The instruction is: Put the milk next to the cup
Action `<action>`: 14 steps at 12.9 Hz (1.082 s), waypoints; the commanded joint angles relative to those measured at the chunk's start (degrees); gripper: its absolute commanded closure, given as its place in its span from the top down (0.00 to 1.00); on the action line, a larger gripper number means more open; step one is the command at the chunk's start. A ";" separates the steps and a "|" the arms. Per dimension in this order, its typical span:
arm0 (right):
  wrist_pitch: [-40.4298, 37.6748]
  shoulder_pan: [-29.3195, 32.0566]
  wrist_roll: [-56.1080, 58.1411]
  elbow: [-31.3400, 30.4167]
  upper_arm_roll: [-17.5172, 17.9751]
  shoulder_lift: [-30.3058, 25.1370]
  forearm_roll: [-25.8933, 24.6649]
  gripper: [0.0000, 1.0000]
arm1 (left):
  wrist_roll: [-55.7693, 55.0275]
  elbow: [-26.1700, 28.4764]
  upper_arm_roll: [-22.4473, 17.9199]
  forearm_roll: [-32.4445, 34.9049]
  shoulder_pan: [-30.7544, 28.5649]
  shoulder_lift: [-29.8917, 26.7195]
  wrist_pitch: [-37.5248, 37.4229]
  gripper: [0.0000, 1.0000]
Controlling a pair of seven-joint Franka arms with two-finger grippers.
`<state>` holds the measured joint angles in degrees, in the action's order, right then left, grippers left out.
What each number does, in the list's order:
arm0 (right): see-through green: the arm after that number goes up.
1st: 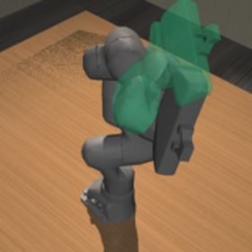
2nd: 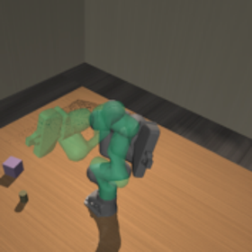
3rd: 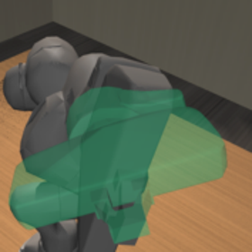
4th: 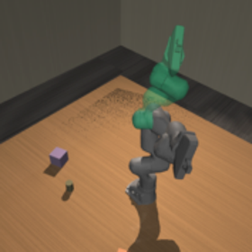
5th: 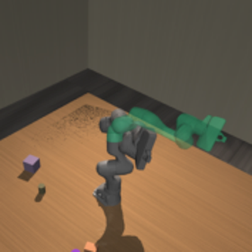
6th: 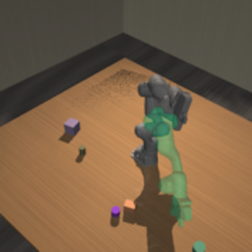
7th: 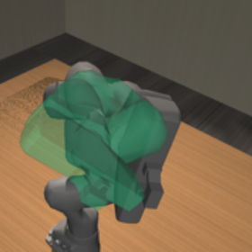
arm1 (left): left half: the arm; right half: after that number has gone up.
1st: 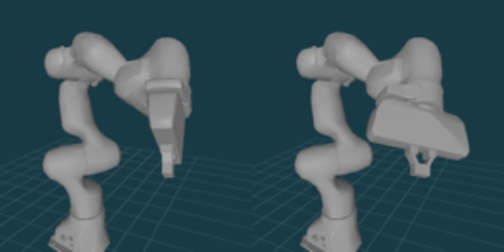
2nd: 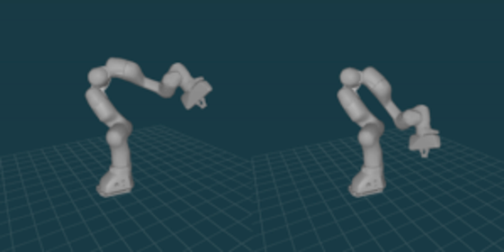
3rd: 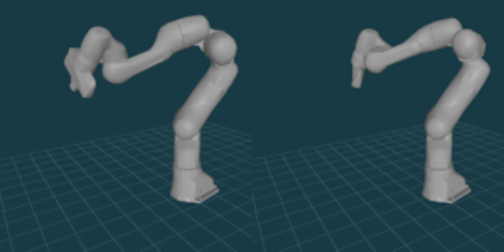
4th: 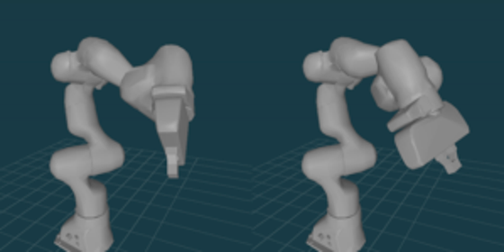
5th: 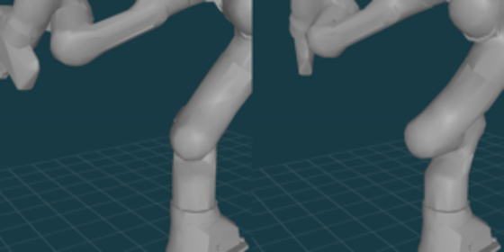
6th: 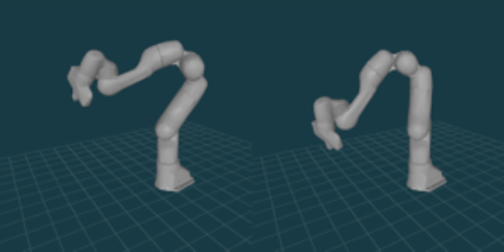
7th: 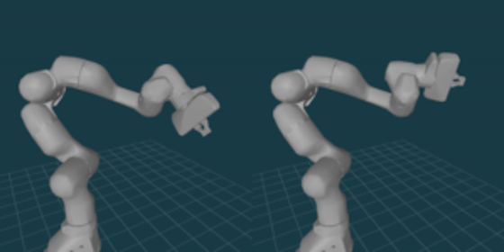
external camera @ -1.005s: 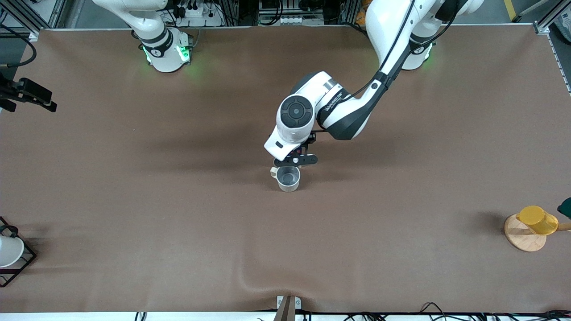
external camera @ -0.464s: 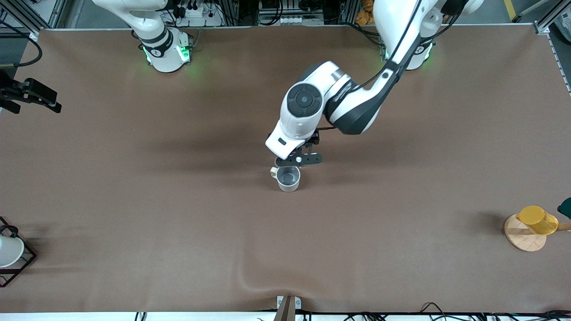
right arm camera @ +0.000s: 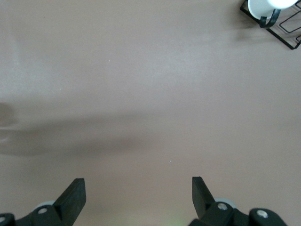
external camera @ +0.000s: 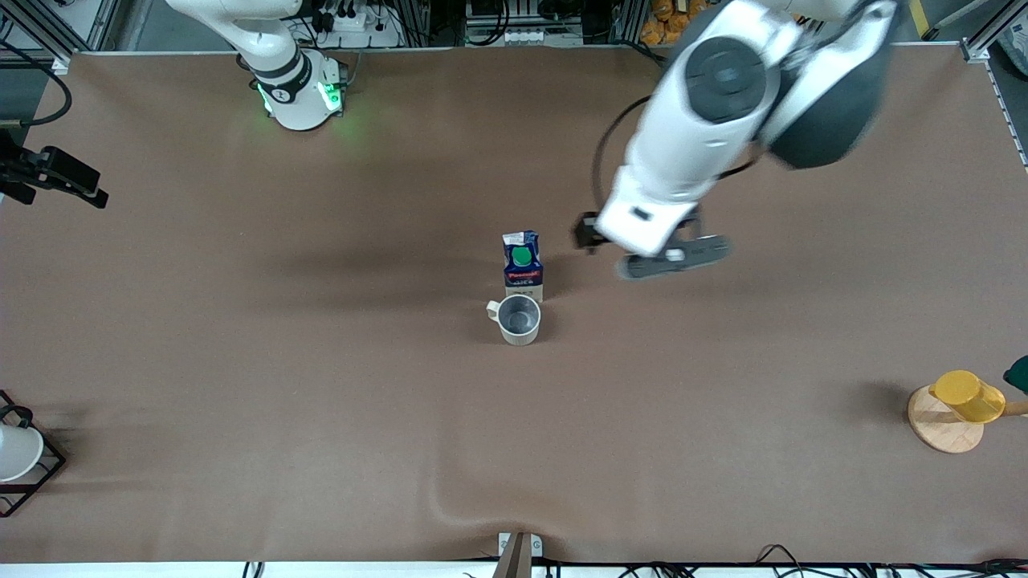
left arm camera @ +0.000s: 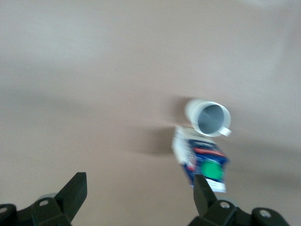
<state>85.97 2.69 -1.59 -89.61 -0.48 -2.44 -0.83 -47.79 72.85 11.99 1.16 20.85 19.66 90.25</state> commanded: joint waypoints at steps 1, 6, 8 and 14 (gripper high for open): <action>-2.20 -0.40 -1.93 1.99 -0.05 -0.55 0.56 1.00 | 6.18 2.91 0.76 2.79 -5.53 -3.40 -2.53 1.00; -3.62 -0.31 -2.19 1.72 -0.14 -0.55 0.92 1.00 | 27.63 6.51 0.93 5.51 -17.49 -4.81 -5.35 1.00; -3.62 -0.22 -2.19 1.55 -0.14 -0.55 1.00 1.00 | 34.84 6.34 1.02 5.43 -20.57 -5.07 -5.17 1.00; -3.79 -0.22 -2.19 0.67 -0.14 -0.64 2.32 1.00 | 44.89 6.08 0.50 5.34 -26.64 -5.16 -3.86 1.00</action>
<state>82.51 2.61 -2.85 -88.27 -0.45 -2.46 0.37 -4.05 77.26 12.05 5.25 -5.30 16.26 85.35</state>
